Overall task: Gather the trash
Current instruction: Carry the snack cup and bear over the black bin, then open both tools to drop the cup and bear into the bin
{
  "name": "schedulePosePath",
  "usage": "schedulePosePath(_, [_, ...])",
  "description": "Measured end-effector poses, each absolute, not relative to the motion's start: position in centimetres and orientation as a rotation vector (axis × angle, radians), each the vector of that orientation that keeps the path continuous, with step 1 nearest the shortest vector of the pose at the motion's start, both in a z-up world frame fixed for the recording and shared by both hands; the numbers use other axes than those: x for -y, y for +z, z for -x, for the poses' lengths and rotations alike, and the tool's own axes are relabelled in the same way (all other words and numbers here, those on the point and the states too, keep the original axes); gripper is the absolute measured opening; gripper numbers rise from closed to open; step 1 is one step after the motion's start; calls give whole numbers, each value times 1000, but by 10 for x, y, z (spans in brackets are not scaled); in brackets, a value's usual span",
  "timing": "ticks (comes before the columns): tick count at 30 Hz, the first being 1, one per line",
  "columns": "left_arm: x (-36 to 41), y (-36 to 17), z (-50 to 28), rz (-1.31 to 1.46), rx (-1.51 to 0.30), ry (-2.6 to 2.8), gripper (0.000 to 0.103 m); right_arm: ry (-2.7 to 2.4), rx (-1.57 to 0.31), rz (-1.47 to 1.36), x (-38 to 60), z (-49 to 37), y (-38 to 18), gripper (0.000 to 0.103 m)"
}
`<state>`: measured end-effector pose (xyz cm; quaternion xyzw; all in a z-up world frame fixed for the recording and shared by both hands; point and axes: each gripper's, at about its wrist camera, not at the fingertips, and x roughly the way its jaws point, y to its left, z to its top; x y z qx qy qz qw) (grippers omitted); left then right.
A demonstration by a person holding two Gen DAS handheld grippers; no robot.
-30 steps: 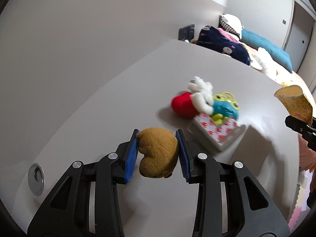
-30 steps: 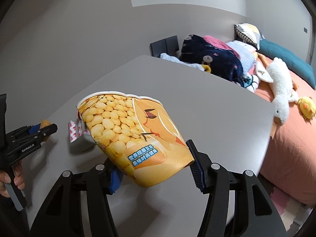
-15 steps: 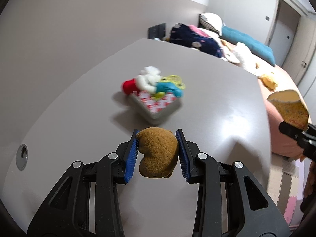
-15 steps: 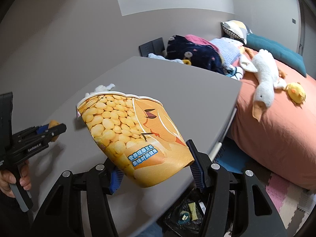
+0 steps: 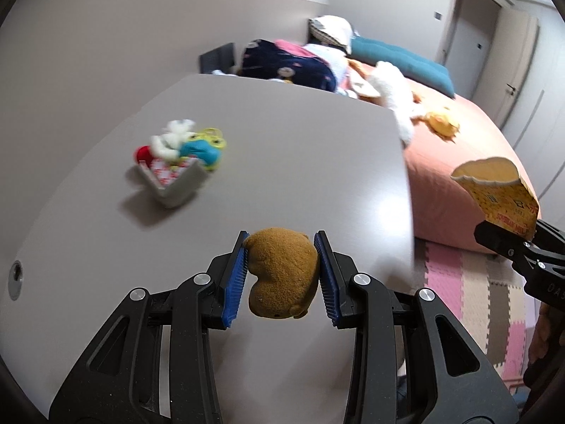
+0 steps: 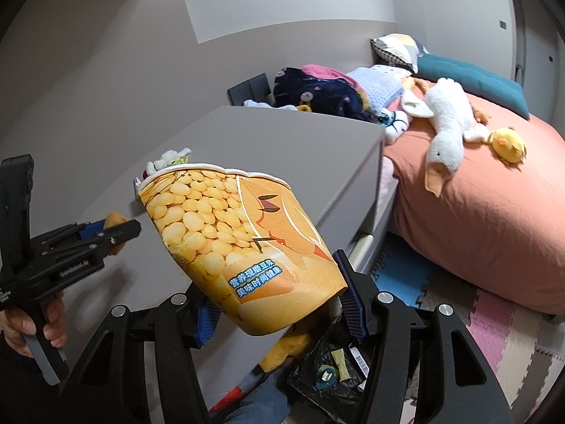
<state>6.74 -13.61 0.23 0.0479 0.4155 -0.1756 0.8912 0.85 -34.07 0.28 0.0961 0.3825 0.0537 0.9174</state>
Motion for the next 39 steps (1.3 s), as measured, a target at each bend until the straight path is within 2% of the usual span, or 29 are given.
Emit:
schedulePosePath(19, [242,2,-21,-202,-867,-571,37,-39,-766,-296,417,48,-6,59])
schedulePosePath(39, [309,-11,-1,-272,-891,-724,37,-178,-765,-358,471,89,-18,59])
